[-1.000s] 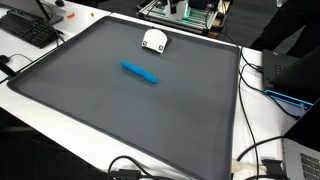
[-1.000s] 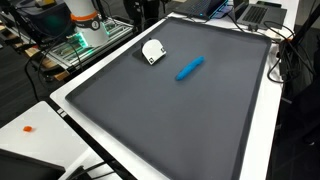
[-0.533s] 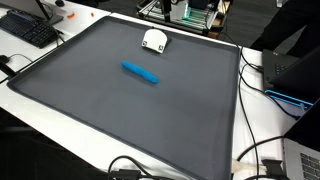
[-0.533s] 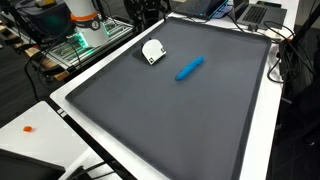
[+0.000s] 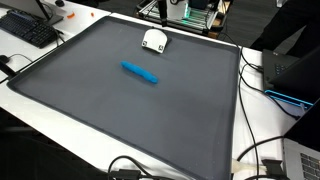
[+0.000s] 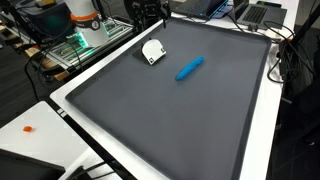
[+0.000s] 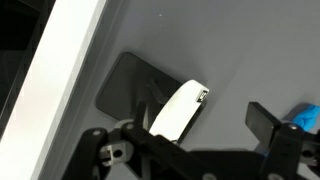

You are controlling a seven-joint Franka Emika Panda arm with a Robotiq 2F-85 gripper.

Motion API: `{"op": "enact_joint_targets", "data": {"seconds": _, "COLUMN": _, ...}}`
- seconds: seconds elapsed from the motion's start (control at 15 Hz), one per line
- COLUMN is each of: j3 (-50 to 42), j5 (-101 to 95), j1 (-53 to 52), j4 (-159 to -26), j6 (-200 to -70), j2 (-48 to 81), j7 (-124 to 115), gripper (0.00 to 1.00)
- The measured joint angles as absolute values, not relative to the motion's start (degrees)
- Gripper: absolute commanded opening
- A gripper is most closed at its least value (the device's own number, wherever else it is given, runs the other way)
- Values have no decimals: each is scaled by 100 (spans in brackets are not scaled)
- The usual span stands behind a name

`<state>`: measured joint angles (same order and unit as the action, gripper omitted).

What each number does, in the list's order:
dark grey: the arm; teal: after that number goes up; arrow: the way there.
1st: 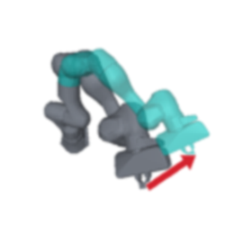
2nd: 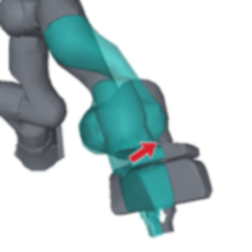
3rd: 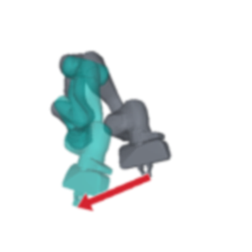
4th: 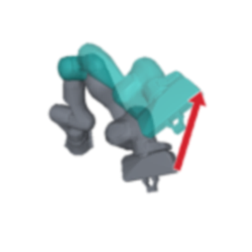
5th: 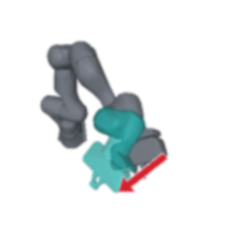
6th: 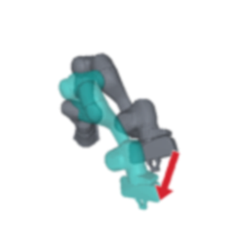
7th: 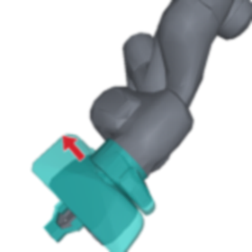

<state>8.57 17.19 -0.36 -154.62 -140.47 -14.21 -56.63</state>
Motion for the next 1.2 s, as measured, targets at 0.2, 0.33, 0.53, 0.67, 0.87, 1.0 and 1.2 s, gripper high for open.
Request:
{"op": "enact_joint_targets", "data": {"seconds": 0.2, "j3": 767, "j5": 1719, "j1": -26, "j4": -15464, "j6": -14226, "j2": -1130, "j7": -5834, "gripper": 100}}
{"op": "enact_joint_targets", "data": {"seconds": 0.33, "j3": 686, "j5": 1719, "j1": -25, "j4": -15459, "j6": -14309, "j2": -941, "j7": -5887, "gripper": 100}}
{"op": "enact_joint_targets", "data": {"seconds": 0.53, "j3": 603, "j5": 1720, "j1": -26, "j4": -15448, "j6": -14402, "j2": -706, "j7": -5896, "gripper": 100}}
{"op": "enact_joint_targets", "data": {"seconds": 0.67, "j3": 571, "j5": 1720, "j1": -26, "j4": -15445, "j6": -14548, "j2": -575, "j7": -5930, "gripper": 100}}
{"op": "enact_joint_targets", "data": {"seconds": 0.87, "j3": 538, "j5": 1739, "j1": -27, "j4": -15441, "j6": -14809, "j2": -414, "j7": -5991, "gripper": 100}}
{"op": "enact_joint_targets", "data": {"seconds": 1.0, "j3": 524, "j5": 1771, "j1": -30, "j4": -15438, "j6": -15006, "j2": -334, "j7": -6051, "gripper": 100}}
{"op": "enact_joint_targets", "data": {"seconds": 1.2, "j3": 516, "j5": 1898, "j1": -35, "j4": -15434, "j6": -15217, "j2": -250, "j7": -6076, "gripper": 100}}
